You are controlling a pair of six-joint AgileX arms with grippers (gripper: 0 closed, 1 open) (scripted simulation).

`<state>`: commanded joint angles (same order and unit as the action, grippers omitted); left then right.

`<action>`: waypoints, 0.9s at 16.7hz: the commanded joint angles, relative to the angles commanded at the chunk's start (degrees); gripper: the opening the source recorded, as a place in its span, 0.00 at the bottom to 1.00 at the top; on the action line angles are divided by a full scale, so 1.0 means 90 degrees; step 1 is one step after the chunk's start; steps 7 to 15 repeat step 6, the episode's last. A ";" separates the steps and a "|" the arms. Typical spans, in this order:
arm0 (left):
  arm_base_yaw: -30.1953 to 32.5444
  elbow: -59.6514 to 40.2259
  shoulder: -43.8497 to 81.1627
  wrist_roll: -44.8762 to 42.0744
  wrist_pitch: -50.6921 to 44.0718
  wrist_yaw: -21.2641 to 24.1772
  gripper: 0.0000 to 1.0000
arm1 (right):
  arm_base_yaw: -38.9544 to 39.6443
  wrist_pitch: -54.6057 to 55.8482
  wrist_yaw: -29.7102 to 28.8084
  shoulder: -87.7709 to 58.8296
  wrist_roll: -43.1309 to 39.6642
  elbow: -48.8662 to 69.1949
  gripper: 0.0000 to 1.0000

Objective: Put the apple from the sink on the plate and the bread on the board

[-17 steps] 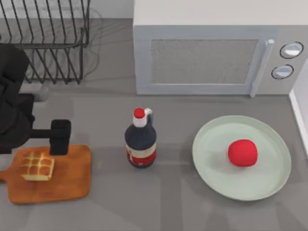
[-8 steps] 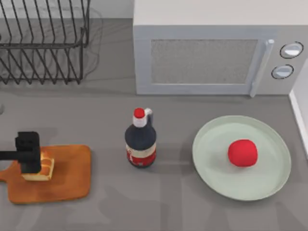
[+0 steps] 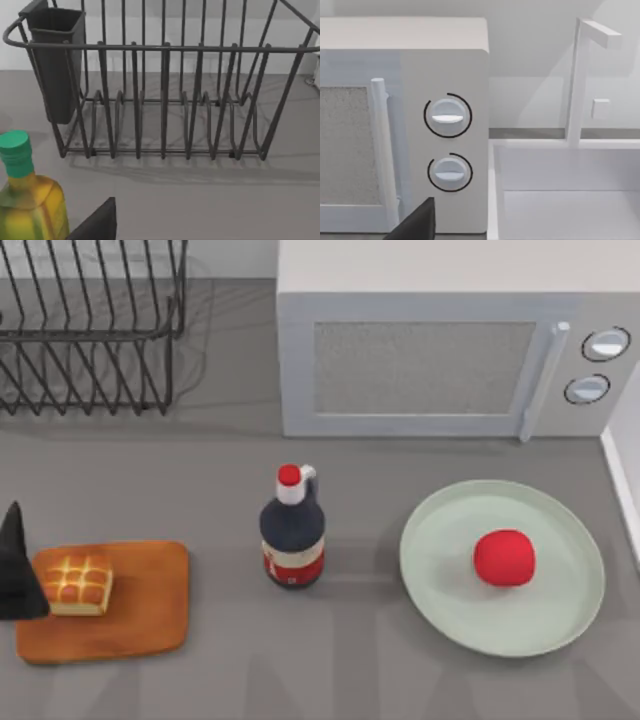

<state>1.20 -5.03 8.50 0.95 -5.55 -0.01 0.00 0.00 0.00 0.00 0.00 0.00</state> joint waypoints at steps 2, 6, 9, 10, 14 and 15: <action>-0.0081 0.0338 -0.0579 -0.0063 0.0364 0.0001 1.00 | 0.0000 0.0000 0.0000 0.0000 0.0000 0.0000 1.00; -0.0133 0.0559 -0.0945 -0.0106 0.0617 0.0002 1.00 | 0.0000 0.0000 0.0000 0.0000 0.0000 0.0000 1.00; -0.0133 0.0559 -0.0945 -0.0106 0.0617 0.0002 1.00 | 0.0000 0.0000 0.0000 0.0000 0.0000 0.0000 1.00; -0.0133 0.0559 -0.0945 -0.0106 0.0617 0.0002 1.00 | 0.0000 0.0000 0.0000 0.0000 0.0000 0.0000 1.00; -0.0133 0.0559 -0.0945 -0.0106 0.0617 0.0002 1.00 | 0.0000 0.0000 0.0000 0.0000 0.0000 0.0000 1.00; -0.0133 0.0559 -0.0945 -0.0106 0.0617 0.0002 1.00 | 0.0000 0.0000 0.0000 0.0000 0.0000 0.0000 1.00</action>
